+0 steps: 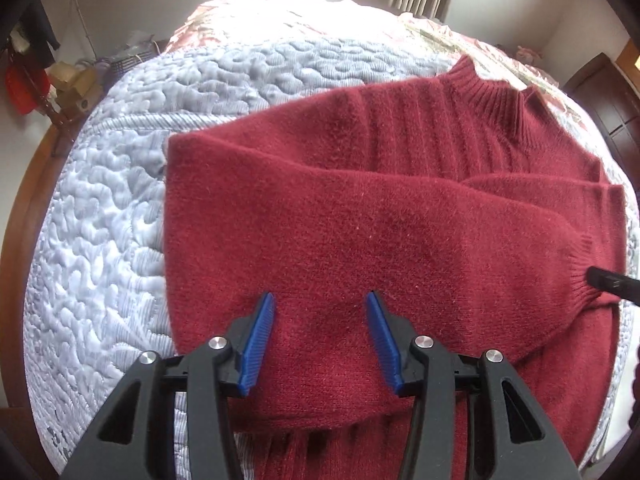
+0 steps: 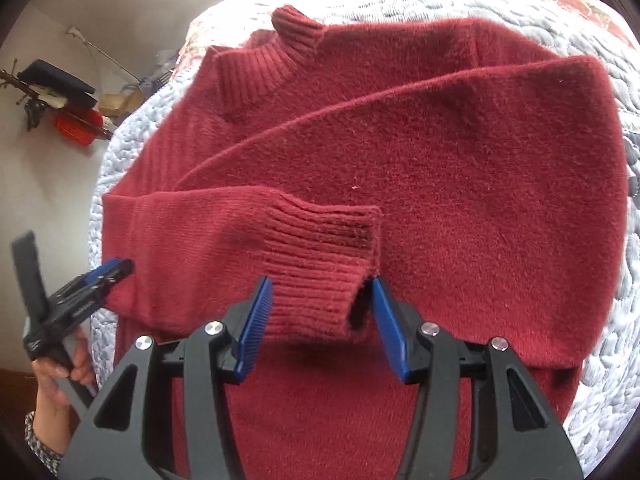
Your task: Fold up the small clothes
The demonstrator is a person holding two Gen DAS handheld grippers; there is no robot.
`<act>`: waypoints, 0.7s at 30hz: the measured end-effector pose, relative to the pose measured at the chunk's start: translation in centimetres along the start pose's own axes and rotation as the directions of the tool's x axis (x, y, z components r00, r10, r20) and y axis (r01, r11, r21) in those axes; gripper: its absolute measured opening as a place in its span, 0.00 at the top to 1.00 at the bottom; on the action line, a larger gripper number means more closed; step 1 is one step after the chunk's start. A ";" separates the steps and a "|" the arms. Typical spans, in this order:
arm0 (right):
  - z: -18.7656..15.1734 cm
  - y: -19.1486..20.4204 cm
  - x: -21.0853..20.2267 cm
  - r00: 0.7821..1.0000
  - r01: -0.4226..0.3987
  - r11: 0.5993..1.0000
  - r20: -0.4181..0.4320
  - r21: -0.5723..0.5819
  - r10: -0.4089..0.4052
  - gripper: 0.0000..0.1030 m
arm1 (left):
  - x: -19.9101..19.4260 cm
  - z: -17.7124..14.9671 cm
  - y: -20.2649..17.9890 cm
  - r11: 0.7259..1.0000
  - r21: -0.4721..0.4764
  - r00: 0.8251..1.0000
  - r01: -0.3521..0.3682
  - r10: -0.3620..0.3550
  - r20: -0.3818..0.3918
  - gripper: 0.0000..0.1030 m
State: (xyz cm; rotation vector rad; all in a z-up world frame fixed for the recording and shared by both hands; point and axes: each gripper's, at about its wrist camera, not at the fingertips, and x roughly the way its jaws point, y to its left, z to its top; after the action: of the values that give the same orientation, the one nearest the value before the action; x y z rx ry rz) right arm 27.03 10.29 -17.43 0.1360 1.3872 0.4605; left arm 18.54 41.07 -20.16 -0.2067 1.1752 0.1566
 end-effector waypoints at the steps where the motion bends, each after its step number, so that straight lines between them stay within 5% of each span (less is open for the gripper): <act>1: 0.0 0.0 0.2 1.000 0.005 1.000 0.000 0.000 -0.005 0.56 | -0.3 0.2 0.4 1.000 -0.007 1.000 -0.002 0.002 0.008 0.52; 3: 0.0 0.1 0.3 1.000 0.017 1.000 0.000 -0.022 -0.017 0.76 | -1.2 0.4 1.1 1.000 -0.024 0.999 -0.013 0.014 0.033 0.49; 4: 0.1 0.2 0.3 1.000 0.003 1.000 -0.004 -0.031 -0.004 0.98 | -1.8 0.6 1.7 0.999 -0.036 0.999 -0.020 0.021 0.047 0.48; 13: 0.7 0.5 -5.3 0.989 -0.052 0.995 0.136 -0.080 0.063 0.98 | -4.0 1.4 4.9 0.985 -0.140 0.987 -0.099 0.115 0.110 0.46; 21: -0.3 -4.3 -9.1 0.976 0.049 0.999 0.214 -0.005 -0.047 0.98 | -2.1 1.5 4.5 0.986 -0.150 0.994 -0.071 0.082 0.069 0.45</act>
State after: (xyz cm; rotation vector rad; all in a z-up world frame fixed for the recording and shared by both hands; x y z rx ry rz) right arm 26.78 2.77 -10.70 0.1394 1.1741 0.4005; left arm 18.09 45.76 -18.01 -0.2835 1.0981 0.3172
